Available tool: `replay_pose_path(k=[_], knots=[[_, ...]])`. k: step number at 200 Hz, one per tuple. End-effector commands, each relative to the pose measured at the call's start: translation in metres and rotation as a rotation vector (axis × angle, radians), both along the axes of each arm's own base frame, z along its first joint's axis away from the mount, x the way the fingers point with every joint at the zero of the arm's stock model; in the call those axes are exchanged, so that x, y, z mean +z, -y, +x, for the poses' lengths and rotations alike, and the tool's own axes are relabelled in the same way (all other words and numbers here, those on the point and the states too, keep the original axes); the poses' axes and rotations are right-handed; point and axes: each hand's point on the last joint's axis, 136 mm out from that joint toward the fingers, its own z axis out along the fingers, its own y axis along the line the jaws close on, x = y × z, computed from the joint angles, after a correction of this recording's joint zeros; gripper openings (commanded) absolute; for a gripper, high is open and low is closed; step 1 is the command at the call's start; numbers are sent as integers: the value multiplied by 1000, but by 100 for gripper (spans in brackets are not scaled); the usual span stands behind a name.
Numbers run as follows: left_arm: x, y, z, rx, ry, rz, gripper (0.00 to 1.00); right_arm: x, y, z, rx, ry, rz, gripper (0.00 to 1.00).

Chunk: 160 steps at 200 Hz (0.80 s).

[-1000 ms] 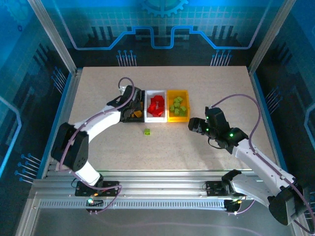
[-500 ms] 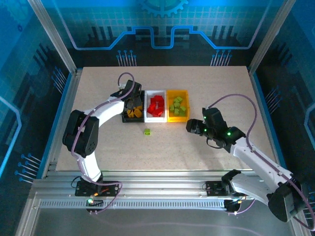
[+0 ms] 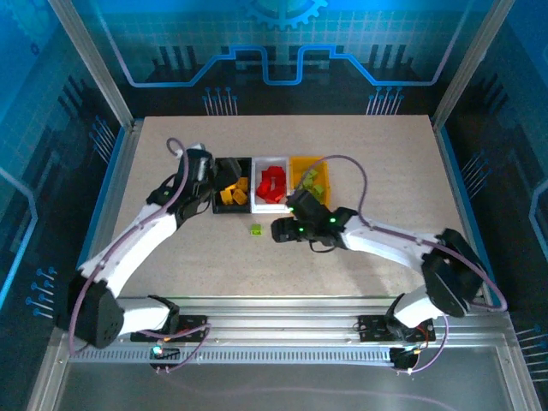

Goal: Sort the legos into containers by color

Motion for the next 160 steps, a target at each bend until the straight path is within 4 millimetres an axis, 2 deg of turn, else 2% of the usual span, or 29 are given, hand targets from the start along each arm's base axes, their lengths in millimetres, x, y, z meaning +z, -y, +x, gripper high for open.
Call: replay_pose_path(k=[1,29,68,114,160], knots=[[-20,-4,-32,-7,-50,-31,99,0,-37,15,29,35,13,79],[-35,-14,-57,8,-75,-39,99,-22,-65,24,62,-3,-28,78],[-45,-21,-69,30,-86,-34,99,-45,-88,34,77,-35,-92,78],[-47,-24,-72,36,-95,-30,99,-69,-87,37,38,-87,-200,72],[-51,-26,-74,39,-107,-25,99,-76,-88,36,38,-93,-231,53]])
